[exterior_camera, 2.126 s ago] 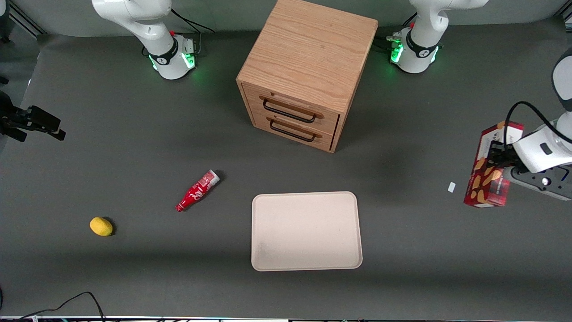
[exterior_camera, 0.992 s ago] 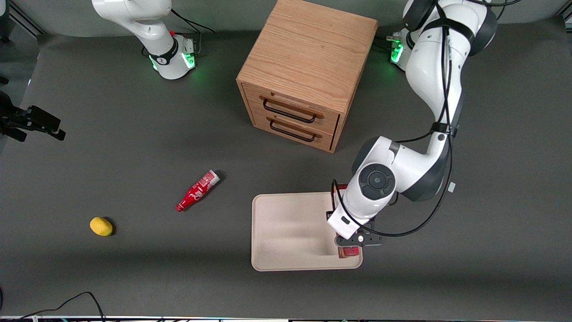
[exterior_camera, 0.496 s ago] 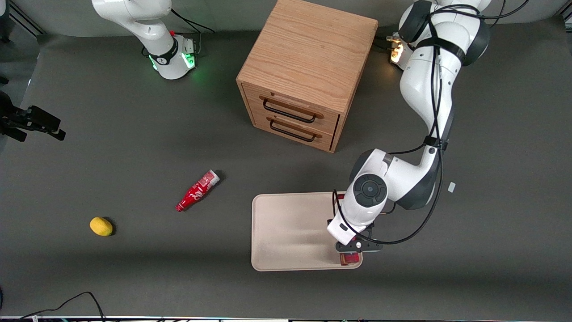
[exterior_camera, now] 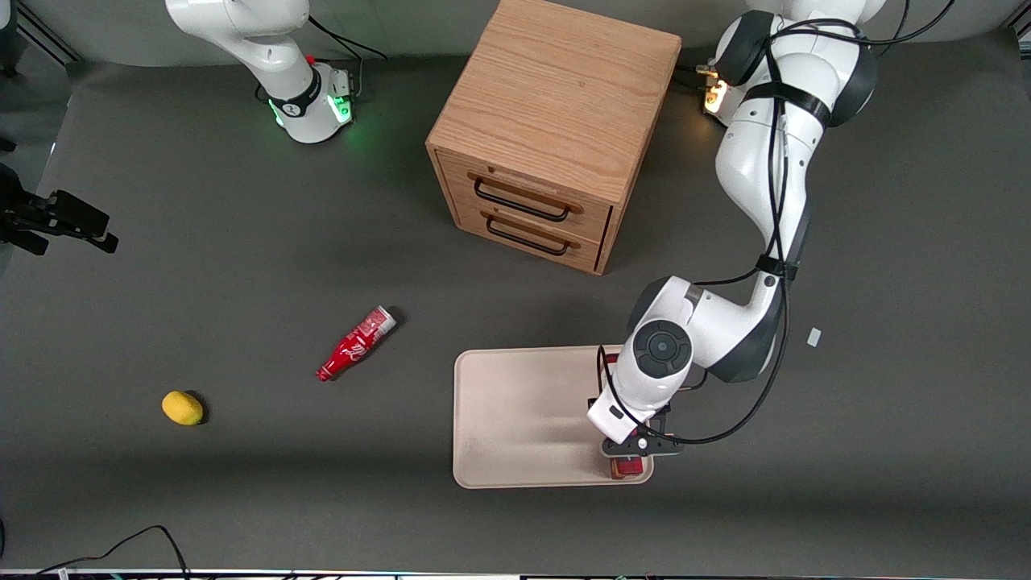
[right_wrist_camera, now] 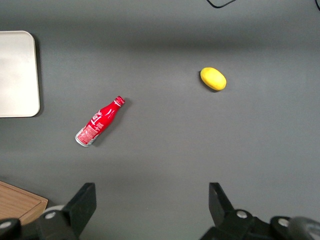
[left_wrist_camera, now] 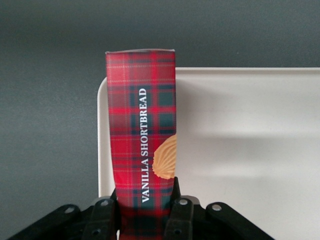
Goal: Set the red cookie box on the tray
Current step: 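Lower the box onto the tray and open the left gripper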
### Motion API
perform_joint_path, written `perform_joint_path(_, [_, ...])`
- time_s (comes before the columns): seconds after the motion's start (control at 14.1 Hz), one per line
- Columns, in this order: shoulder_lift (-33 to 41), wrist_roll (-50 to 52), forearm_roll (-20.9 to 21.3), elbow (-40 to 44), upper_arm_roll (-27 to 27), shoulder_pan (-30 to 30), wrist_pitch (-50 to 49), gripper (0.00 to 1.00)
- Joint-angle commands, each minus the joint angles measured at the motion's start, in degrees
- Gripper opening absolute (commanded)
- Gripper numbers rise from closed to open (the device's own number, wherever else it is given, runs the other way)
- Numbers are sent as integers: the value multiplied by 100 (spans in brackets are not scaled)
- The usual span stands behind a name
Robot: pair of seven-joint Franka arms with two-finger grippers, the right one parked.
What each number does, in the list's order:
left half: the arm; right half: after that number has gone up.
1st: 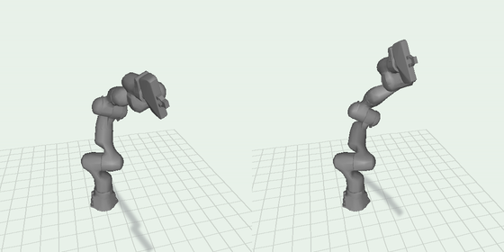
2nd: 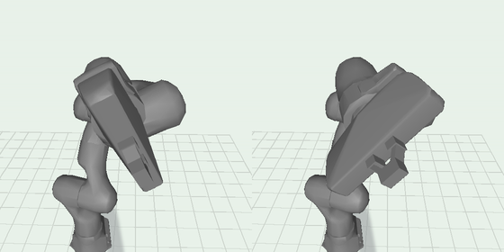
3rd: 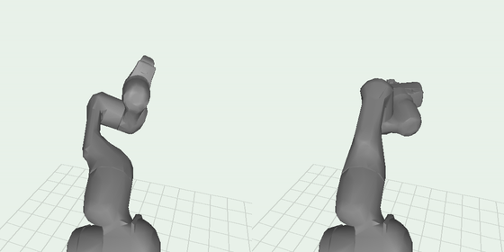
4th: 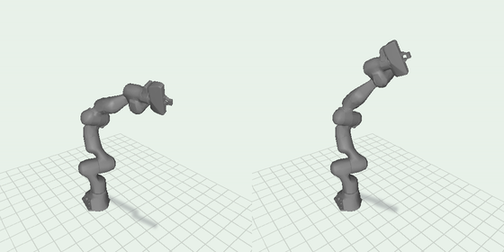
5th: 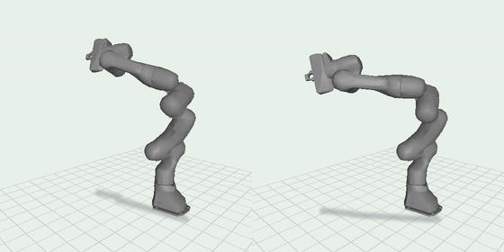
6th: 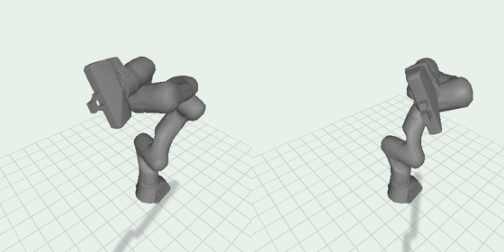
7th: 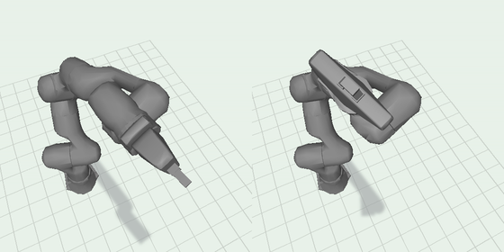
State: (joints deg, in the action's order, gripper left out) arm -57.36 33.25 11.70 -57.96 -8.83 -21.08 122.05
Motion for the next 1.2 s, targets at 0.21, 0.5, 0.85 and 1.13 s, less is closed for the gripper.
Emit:
perform_joint_path(0.21, [-64,129,104,180,48,-63,20,100])
perform_joint_path(0.5, [-29,129,104,180,39,-63,-84,100])
perform_joint_path(0.85, [488,33,96,285,-5,-11,-1488,100])
perform_joint_path(1.13, [1120,-546,25,312,4,226,-2491,100])
